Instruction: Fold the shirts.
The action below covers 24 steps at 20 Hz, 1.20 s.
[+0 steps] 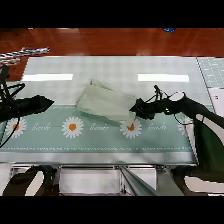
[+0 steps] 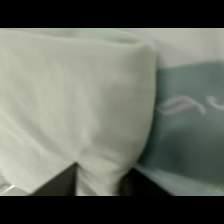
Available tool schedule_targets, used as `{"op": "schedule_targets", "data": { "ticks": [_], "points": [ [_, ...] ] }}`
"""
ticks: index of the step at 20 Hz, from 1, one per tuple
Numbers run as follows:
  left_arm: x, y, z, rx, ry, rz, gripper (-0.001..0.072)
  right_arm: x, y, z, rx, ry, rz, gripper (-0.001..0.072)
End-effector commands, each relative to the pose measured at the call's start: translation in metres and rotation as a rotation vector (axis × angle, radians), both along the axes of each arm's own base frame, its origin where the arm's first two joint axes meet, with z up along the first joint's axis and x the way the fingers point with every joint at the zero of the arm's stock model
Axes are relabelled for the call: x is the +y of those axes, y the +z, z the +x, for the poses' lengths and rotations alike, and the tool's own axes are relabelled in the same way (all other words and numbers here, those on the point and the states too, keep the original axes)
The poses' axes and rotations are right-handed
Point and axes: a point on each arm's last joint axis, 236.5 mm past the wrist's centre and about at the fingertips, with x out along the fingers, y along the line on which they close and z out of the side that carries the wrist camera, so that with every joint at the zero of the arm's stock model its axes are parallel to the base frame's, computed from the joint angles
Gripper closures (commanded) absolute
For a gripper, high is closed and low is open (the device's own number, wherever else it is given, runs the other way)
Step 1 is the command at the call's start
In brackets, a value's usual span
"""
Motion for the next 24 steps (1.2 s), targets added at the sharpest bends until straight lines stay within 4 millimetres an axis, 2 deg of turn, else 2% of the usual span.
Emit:
{"op": "schedule_targets", "data": {
  "ticks": [1,3,6,8,10,13,17,20,24],
  "points": [
    [0.0,0.0,0.0,0.001,0.0,0.0,0.0689,0.036,0.018,0.014,-0.069,0.115,0.046,0.0691],
    [0.0,0.0,0.0,0.001,0.0,0.001,0.0689,0.051,0.049,0.029,-0.15,0.178,0.072,0.0688],
    [0.0,0.0,0.0,0.001,0.0,0.0,0.0689,0.063,0.113,0.06,-0.284,0.249,0.086,0.0688],
    [0.0,0.0,0.0,0.001,0.0,0.0,0.0688,0.059,0.155,0.083,-0.378,0.272,0.029,0.0688],
    [0.0,0.0,0.0,0.001,0.0,0.0,0.0689,0.043,0.195,0.104,-0.458,0.27,-0.061,0.0688],
    [-0.001,0.0,0.0,0.001,0.0,-0.004,0.0688,-0.001,0.252,0.122,-0.523,0.235,-0.162,0.0688],
    [-0.007,0.005,0.001,-0.006,-0.001,-0.04,0.0689,-0.08,0.318,0.126,-0.575,0.099,-0.231,0.0688],
    [-0.01,0.008,0.002,-0.012,-0.004,-0.06,0.0689,-0.146,0.356,0.111,-0.599,-0.05,-0.275,0.0688],
    [-0.01,0.008,0.002,-0.012,-0.004,-0.06,0.0689,-0.23,0.384,0.07,-0.552,-0.253,-0.339,0.0689]
  ]
}}
